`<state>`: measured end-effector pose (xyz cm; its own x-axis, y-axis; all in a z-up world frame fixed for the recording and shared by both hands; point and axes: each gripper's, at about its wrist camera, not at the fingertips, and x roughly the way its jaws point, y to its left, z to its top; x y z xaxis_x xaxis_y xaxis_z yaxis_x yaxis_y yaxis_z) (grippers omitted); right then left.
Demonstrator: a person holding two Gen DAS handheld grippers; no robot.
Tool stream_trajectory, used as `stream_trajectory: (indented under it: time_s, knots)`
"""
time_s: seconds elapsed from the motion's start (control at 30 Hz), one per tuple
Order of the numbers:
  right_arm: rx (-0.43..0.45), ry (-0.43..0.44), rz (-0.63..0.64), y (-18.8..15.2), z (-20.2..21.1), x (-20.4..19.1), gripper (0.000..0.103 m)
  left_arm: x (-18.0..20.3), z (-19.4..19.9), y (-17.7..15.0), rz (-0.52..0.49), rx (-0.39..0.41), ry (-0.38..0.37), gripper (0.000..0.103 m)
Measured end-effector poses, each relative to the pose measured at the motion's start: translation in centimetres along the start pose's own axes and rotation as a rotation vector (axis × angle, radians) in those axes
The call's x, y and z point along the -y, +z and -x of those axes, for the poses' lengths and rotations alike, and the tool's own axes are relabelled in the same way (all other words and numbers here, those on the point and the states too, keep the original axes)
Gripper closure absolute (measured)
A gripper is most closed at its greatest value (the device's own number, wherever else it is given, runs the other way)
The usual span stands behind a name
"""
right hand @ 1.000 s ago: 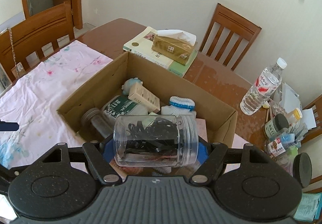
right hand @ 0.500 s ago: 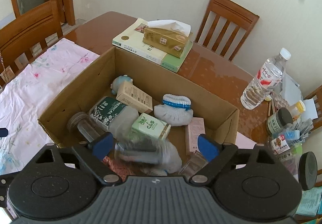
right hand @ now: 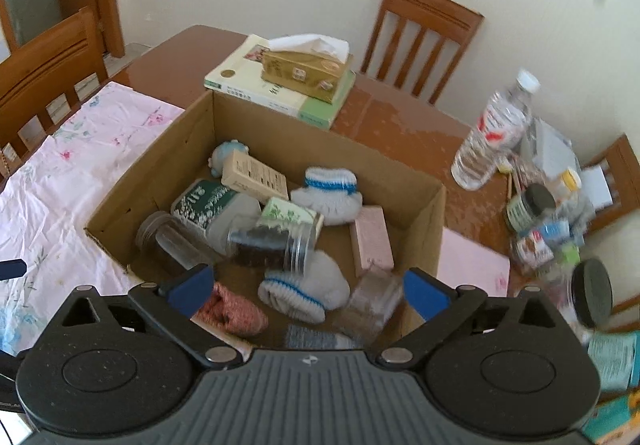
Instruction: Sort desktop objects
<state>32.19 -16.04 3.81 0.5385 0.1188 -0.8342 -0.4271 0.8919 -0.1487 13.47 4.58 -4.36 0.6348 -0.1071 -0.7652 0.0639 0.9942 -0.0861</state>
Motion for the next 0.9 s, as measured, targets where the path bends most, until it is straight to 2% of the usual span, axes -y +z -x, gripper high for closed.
stream_trajectory:
  time_s: [0.3,0.53,0.7,0.9]
  knots:
    - [-0.025,-0.033,-0.172,-3.8,1.7,0.4,0.000,1.3,1.1,1.5,-0.026,0.003,0.033,0.007]
    - [-0.018,-0.016,-0.378,-7.3,3.2,0.8,0.000,2.2,1.6,2.9,-0.029,0.006,0.028,0.007]
    - [-0.027,-0.002,-0.418,-8.6,3.8,0.5,0.000,2.8,1.8,3.9,-0.021,0.001,0.006,0.007]
    - [-0.004,-0.029,-0.415,-9.1,4.8,0.5,0.000,3.4,1.9,4.8,-0.001,-0.009,-0.042,0.007]
